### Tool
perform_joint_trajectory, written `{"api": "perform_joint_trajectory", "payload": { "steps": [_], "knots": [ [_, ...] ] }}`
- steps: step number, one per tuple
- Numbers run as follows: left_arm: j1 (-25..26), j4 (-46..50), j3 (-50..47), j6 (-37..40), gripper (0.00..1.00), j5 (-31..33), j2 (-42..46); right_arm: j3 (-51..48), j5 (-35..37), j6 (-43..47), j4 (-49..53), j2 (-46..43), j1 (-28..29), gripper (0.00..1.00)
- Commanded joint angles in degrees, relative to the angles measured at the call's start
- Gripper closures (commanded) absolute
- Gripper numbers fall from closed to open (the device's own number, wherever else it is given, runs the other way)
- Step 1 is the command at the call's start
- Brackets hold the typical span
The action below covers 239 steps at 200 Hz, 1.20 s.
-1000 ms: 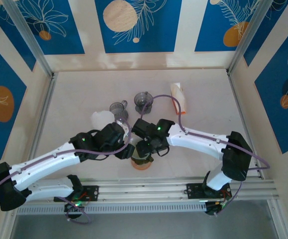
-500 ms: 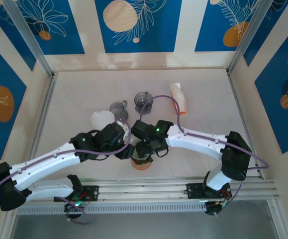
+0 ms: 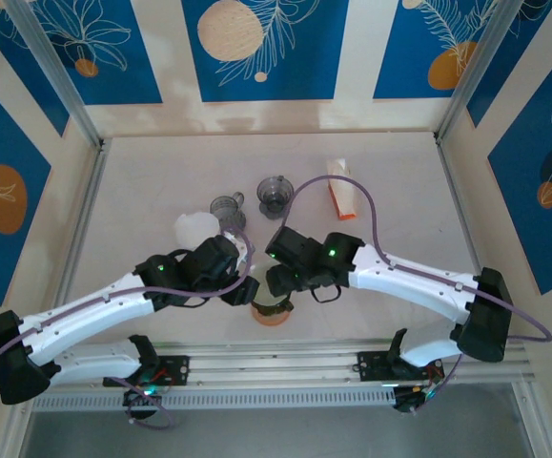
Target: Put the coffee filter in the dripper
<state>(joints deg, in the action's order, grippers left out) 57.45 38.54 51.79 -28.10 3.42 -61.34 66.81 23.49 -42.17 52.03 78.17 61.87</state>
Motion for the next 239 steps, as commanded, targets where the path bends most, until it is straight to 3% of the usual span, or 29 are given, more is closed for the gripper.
{"api": "perform_joint_trajectory", "payload": {
  "steps": [1, 72, 126, 200, 239],
  "knots": [
    [0.3, 0.0, -0.7, -0.2, 0.42, -0.8, 0.0, -2.3, 1.4, -1.9, 0.4, -2.3, -0.5, 0.25],
    [0.2, 0.0, -0.7, -0.3, 0.42, -0.6, -0.1, -2.2, 1.6, -1.6, -0.6, -2.5, -0.3, 0.24],
    [0.3, -0.3, -0.4, -0.2, 0.4, -0.4, 0.0, -2.0, 3.6, -0.3, -2.8, -8.6, 0.2, 0.24],
    [0.3, -0.8, 1.8, -0.4, 0.26, -0.5, 2.3, -2.3, 6.1, -0.6, -3.2, -12.9, 0.1, 0.24],
    [0.2, 0.0, 3.6, -0.4, 0.23, -0.3, 3.8, -1.9, 6.6, -0.7, -2.7, -13.2, 0.1, 0.24]
  ]
}}
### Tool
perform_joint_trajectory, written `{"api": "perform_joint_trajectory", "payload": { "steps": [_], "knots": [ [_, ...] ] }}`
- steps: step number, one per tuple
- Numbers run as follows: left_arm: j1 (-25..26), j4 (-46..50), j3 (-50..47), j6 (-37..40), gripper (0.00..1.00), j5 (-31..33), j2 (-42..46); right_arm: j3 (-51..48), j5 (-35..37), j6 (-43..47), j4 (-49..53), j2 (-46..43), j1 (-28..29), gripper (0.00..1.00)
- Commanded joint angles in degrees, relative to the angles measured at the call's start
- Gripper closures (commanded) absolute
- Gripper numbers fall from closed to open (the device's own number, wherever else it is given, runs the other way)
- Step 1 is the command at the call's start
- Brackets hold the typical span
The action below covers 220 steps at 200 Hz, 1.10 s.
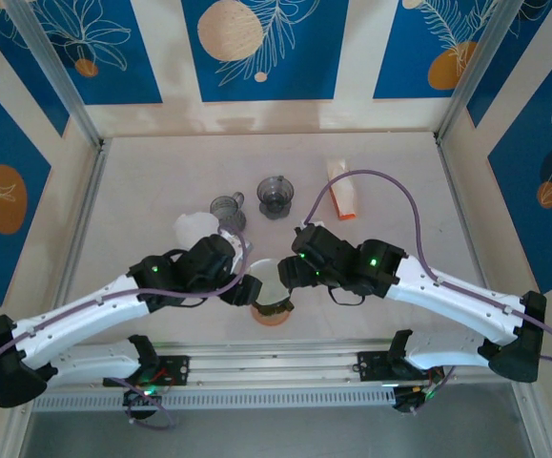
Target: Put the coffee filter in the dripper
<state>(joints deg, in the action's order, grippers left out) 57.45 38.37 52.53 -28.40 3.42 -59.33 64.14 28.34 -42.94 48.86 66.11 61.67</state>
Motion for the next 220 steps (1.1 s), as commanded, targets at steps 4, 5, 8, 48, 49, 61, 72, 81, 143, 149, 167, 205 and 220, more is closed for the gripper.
{"api": "perform_joint_trajectory", "payload": {
  "steps": [4, 5, 8, 48, 49, 61, 72, 81, 143, 149, 167, 205, 220],
  "knots": [
    [0.2, 0.2, 3.0, -0.1, 0.23, -0.2, 1.9, 0.8, 1.9, 0.0, 0.4, -1.2, 0.3, 0.24],
    [0.2, 0.2, 3.1, -0.1, 0.23, -0.1, 1.9, 0.9, 1.9, 0.0, 0.5, -1.2, 0.3, 0.24],
    [0.3, 0.3, 3.2, -0.1, 0.23, 0.0, 2.2, 0.9, 2.0, 0.0, 0.5, -1.2, 0.3, 0.24],
    [0.2, 0.4, 4.9, 0.0, 0.21, 2.6, 5.4, 1.0, 3.4, -0.5, 0.9, -1.7, 0.0, 0.24],
    [0.2, 0.4, 4.9, 0.0, 0.2, 2.7, 5.5, 1.0, 3.4, -0.6, 0.9, -1.7, 0.0, 0.24],
    [0.2, 0.3, 5.1, 0.1, 0.2, 4.5, 6.7, 0.8, 3.7, -0.7, 1.0, -1.9, -0.3, 0.24],
    [0.2, 0.2, 4.9, 0.2, 0.19, 6.5, 7.9, 0.8, 3.7, -0.9, 1.1, -2.0, -0.6, 0.25],
    [0.2, -0.1, 4.4, 0.3, 0.18, 8.0, 9.1, 0.8, 3.9, -1.2, 1.4, -2.1, -0.8, 0.25],
    [0.2, -5.1, -1.3, 1.3, 0.06, 13.8, 17.8, 0.1, 0.2, 0.6, -2.2, -3.6, -7.3, 0.25],
    [0.2, -5.5, -1.8, 1.3, 0.03, 14.1, 18.4, -0.1, -1.4, 1.3, -3.4, -3.4, -9.0, 0.24],
    [0.2, -6.7, -3.5, 1.3, 0.0, 14.9, 20.0, 0.0, -9.4, 3.3, -6.7, -1.3, -15.6, 0.24],
    [0.2, -8.1, -6.2, 1.4, 0.0, 16.7, 23.5, 5.2, -18.3, 9.0, -12.4, 7.9, -24.8, 0.24],
    [0.2, -8.6, -7.4, 1.4, 0.0, 17.4, 25.0, 9.8, -21.4, 10.9, -12.6, 13.9, -26.9, 0.25]
  ]
}}
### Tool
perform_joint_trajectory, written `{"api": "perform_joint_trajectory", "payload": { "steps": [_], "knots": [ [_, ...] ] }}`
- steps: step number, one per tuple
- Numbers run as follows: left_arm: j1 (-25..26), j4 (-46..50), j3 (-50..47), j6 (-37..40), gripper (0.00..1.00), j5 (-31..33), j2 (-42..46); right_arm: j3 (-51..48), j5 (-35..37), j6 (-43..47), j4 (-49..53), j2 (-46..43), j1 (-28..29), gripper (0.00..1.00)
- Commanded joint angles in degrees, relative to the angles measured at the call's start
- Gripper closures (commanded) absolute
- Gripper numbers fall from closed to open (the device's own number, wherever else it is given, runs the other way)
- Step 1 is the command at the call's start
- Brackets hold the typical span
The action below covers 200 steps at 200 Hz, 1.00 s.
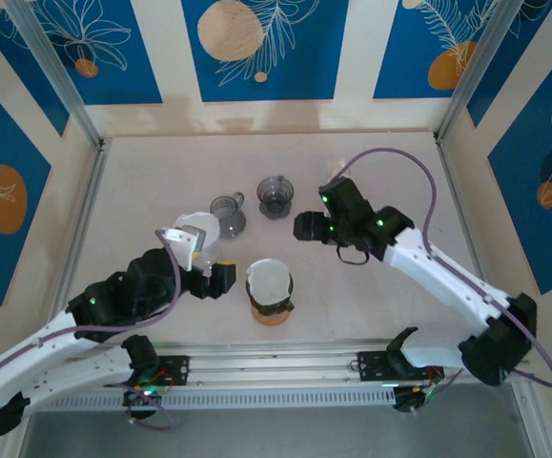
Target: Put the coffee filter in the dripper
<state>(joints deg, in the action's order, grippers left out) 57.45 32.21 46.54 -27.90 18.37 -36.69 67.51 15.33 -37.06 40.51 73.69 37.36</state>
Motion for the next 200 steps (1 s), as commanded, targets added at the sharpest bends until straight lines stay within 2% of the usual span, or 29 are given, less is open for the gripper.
{"api": "perform_joint_trajectory", "payload": {
  "steps": [1, 69, 106, 148, 200],
  "knots": [
    [0.2, -2.5, -1.5, 0.9, 0.0, 2.5, 2.5, 6.8, -8.9, 5.2, -4.3, 6.7, -2.7, 0.25],
    [0.2, -2.9, -4.8, 1.4, 0.0, 2.7, 7.8, 34.5, -19.0, 11.3, 1.0, 37.2, -3.2, 0.35],
    [0.2, -2.6, -5.8, 1.6, 0.0, 2.6, 8.8, 49.4, -23.9, 12.3, 5.4, 50.7, -3.2, 0.38],
    [0.2, -2.1, -6.4, 1.6, 0.0, 3.6, 9.7, 60.3, -27.2, 13.9, 10.5, 59.8, -2.5, 0.38],
    [0.2, -2.9, -7.0, 2.0, 0.0, 4.1, 9.3, 62.4, -29.0, 15.9, 13.0, 63.4, -1.6, 0.38]
  ]
}}
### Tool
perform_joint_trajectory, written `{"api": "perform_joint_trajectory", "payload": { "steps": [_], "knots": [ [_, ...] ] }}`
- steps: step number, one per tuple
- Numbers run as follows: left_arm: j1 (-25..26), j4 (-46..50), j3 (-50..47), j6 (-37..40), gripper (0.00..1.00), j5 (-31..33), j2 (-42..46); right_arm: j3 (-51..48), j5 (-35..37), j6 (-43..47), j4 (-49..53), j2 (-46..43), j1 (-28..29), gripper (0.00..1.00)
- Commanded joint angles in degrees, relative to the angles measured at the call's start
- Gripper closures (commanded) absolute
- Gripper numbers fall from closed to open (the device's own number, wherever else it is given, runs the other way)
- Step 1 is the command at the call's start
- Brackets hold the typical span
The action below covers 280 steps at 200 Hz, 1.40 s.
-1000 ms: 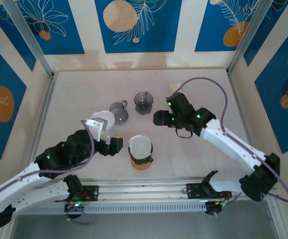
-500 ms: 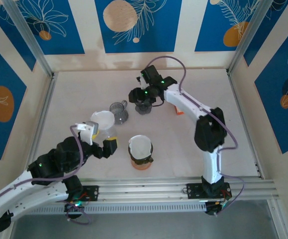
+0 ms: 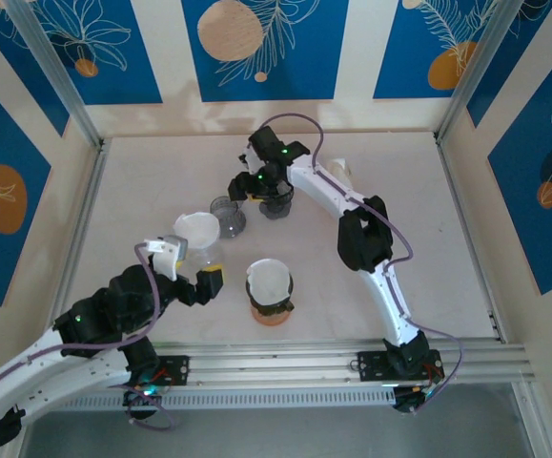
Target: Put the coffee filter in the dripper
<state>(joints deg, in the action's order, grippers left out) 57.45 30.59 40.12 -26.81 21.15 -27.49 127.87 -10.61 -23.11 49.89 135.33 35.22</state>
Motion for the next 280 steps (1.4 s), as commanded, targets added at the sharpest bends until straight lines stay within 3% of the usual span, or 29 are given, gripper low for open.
{"api": "perform_joint_trajectory", "payload": {
  "steps": [1, 53, 133, 244, 280],
  "knots": [
    [0.2, -1.4, -0.5, 0.9, 0.0, 1.3, 0.0, 2.1, -3.1, 1.9, 3.6, 1.8, 0.6, 0.38],
    [0.2, -1.8, -1.1, 0.6, 0.0, 1.3, -0.4, 5.4, -4.6, 3.4, 5.6, 5.0, 1.2, 0.43],
    [0.2, -1.3, -1.4, -0.1, 0.0, 1.4, 0.1, 6.4, -2.1, 2.5, 6.7, 5.9, 0.8, 0.72],
    [0.2, -1.4, -1.1, -0.2, 0.0, 1.4, -0.1, 5.9, 1.7, 1.2, 6.3, 3.0, 0.2, 1.0],
    [0.2, -1.4, -0.8, -0.3, 0.0, 1.4, -0.1, 3.4, 2.9, 0.0, 3.0, -0.8, 0.1, 1.0]
  ]
}}
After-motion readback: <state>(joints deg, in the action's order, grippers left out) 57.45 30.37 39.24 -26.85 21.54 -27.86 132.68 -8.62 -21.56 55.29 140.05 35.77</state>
